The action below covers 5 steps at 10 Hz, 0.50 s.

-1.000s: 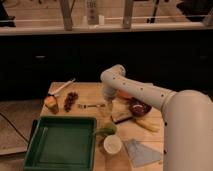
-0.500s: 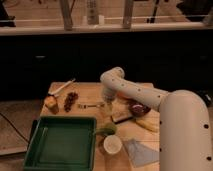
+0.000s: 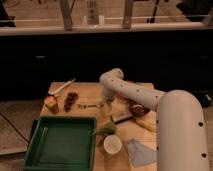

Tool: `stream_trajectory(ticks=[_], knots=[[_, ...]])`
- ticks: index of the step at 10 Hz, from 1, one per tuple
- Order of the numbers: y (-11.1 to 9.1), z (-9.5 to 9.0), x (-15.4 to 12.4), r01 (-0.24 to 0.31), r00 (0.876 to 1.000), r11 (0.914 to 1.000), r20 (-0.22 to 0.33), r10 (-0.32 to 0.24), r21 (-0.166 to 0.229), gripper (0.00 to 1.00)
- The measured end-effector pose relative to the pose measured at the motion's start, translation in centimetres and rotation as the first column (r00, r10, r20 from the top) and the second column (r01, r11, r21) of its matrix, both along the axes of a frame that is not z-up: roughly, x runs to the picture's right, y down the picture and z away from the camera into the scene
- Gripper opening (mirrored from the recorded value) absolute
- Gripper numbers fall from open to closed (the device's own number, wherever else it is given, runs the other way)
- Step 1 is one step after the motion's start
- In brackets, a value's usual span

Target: Place fork in tray

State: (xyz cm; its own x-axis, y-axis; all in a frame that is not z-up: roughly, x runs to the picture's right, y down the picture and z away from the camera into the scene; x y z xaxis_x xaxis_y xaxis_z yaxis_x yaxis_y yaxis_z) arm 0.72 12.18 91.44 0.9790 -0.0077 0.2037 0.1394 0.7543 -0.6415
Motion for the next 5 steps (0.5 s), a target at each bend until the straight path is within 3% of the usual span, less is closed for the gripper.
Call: stream_trajectory(ticks=[5], knots=[[0.72, 0.55, -0.44, 0.007, 1.0, 0.9999, -0.009, -0.007, -0.013, 0.8]])
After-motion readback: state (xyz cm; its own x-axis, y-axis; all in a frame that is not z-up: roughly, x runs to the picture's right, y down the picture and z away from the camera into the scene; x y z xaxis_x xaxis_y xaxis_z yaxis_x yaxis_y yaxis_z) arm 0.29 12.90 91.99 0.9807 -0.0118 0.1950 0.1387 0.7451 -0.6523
